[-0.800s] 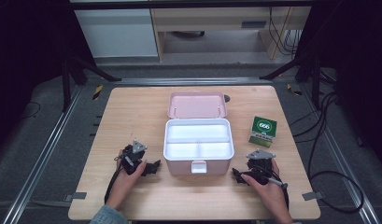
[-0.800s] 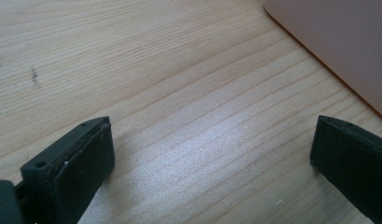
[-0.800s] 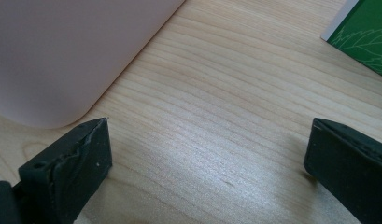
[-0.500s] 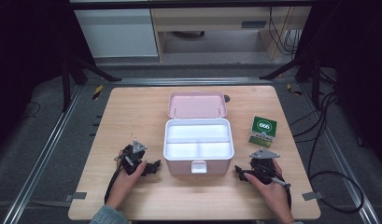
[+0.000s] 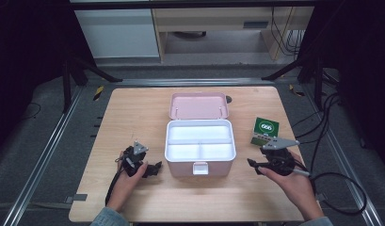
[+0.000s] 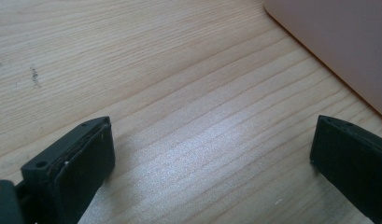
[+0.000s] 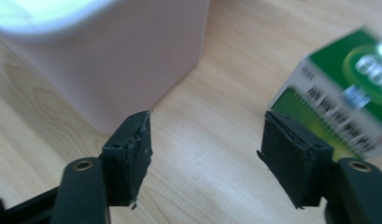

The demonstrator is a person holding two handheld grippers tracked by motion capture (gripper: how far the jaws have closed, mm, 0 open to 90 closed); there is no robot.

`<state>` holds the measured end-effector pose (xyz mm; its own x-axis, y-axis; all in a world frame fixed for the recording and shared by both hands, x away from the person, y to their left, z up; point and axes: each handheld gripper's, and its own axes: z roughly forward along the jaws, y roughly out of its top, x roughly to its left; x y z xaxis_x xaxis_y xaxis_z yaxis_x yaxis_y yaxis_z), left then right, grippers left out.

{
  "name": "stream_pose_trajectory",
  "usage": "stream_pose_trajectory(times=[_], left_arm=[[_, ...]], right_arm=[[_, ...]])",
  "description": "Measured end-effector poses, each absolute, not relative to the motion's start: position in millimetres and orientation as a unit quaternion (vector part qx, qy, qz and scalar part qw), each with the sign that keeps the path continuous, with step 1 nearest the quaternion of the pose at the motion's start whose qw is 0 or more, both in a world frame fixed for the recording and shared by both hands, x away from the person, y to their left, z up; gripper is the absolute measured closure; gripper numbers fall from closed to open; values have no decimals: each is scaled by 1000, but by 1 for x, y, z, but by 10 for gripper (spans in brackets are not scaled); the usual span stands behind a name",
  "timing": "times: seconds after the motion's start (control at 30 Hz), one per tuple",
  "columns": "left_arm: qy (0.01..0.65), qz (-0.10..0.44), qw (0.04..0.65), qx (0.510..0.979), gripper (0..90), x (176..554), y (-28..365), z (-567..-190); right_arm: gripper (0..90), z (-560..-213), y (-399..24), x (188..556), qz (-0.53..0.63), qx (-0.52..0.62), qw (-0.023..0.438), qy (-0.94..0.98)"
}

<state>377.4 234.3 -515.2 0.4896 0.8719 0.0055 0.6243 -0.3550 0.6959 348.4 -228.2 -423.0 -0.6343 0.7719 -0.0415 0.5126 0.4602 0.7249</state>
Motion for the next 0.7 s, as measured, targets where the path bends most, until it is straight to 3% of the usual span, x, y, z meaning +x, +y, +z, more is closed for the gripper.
stream_pose_trajectory(times=[0.33, 0.7], left_arm=[[467, 192, 323, 801, 0, 377, 234, -515], [466, 192, 323, 801, 0, 377, 234, -515]], right_arm=[[526, -338, -220, 371, 345, 313, 185, 865], [608, -301, -167, 404, 335, 235, 160, 898]])
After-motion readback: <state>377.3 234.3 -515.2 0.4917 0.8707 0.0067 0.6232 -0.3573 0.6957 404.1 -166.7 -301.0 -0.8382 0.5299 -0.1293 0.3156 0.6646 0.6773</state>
